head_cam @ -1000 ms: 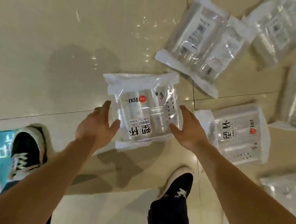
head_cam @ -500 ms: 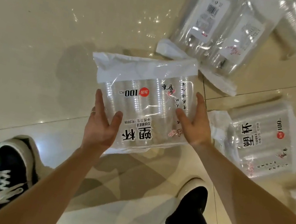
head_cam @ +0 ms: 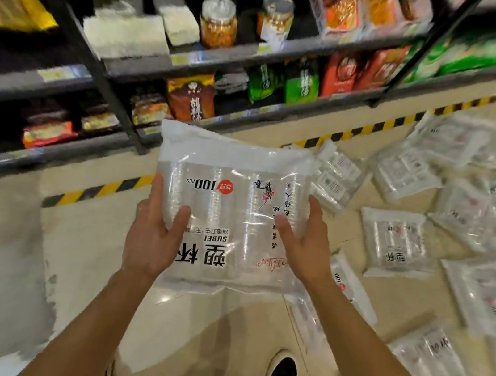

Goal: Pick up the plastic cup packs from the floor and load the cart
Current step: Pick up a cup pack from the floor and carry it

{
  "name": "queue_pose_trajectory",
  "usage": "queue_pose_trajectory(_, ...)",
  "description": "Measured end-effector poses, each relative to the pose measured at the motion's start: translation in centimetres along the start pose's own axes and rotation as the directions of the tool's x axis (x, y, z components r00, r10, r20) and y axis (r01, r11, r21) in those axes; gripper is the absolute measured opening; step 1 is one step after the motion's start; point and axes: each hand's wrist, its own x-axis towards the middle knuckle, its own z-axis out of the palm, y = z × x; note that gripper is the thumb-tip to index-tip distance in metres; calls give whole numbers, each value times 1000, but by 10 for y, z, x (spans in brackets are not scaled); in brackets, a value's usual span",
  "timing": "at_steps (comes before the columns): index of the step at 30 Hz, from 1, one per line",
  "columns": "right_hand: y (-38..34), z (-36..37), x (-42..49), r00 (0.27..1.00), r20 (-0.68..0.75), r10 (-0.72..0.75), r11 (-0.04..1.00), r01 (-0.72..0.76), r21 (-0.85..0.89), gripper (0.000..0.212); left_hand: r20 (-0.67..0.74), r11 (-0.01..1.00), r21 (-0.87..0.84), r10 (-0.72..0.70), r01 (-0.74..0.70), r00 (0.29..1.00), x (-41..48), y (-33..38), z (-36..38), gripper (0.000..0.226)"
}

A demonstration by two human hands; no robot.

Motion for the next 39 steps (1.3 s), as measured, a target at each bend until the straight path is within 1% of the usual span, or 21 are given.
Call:
queue_pose_trajectory(4, -106, -76, -42, 997, -41, -61, 998, 60, -17, 80, -13, 991, 103, 92, -91, 996, -24, 108, -87, 68)
queue_pose_trajectory(7, -178, -122, -71, 994, -40, -105, 995, 104, -4, 80, -24, 978, 98, 187, -183, 982, -39, 172, -149, 71)
queue_pose_trajectory(10, -240, -159, -100, 981, -44, -188, 981, 189, 30, 81, -47, 971, 127, 210, -203, 976, -59, 225, -204, 73)
queue_pose_trajectory(13, -288, -184, -123, 945, -3, -327, 945, 327, 30, 88, -124, 965, 178, 215, -191, 969, -82, 267, -252, 74)
queue_pose_trajectory(16, -330, -202, -137, 878, 39, -477, 879, 477, 5, 85, -232, 976, 138, 196, -167, 953, -102, 292, -292, 78)
queue_pose_trajectory(18, -355, -209, -145, 837, 92, -539, 840, 543, -17, 86, -324, 982, 132, 172, -136, 930, -122, 301, -313, 79)
queue_pose_trajectory(21, -385, -210, -160, 782, 209, -587, 795, 606, -35, 89, -447, 989, 143, 105, -45, 888, -159, 305, -337, 75)
queue_pose_trajectory(22, -393, -208, -166, 767, 234, -598, 785, 620, -26, 85, -476, 990, 141, 80, -14, 876, -172, 303, -345, 74)
queue_pose_trajectory(24, -411, -199, -181, 715, 276, -643, 742, 671, -10, 69, -531, 992, 123, 31, 40, 847, -199, 295, -361, 73)
queue_pose_trajectory(25, -420, -192, -190, 684, 310, -660, 719, 695, -2, 65, -562, 992, 107, 1, 71, 827, -213, 289, -369, 73)
queue_pose_trajectory(29, -460, -154, -233, 561, 453, -693, 637, 770, 21, 75, -674, 985, 10, -120, 171, 729, -269, 255, -405, 74)
queue_pose_trajectory(32, -487, -107, -274, 453, 544, -706, 568, 821, 54, 83, -742, 976, -74, -190, 204, 643, -318, 218, -436, 73)
queue_pose_trajectory(34, -504, -69, -313, 368, 586, -722, 519, 848, 106, 82, -794, 963, -119, -238, 240, 559, -359, 193, -460, 72)
queue_pose_trajectory(35, -509, -56, -328, 345, 599, -723, 509, 852, 124, 83, -811, 959, -130, -250, 254, 530, -372, 183, -467, 71)
queue_pose_trajectory(37, -519, -8, -378, 256, 658, -708, 471, 865, 170, 84, -853, 946, -161, -277, 281, 443, -423, 151, -494, 69)
queue_pose_trajectory(38, -521, 2, -391, 245, 667, -704, 476, 859, 187, 83, -859, 945, -160, -275, 284, 433, -435, 143, -502, 67)
queue_pose_trajectory(39, -526, 23, -417, 199, 691, -695, 470, 852, 228, 81, -872, 936, -169, -287, 307, 396, -458, 127, -515, 66)
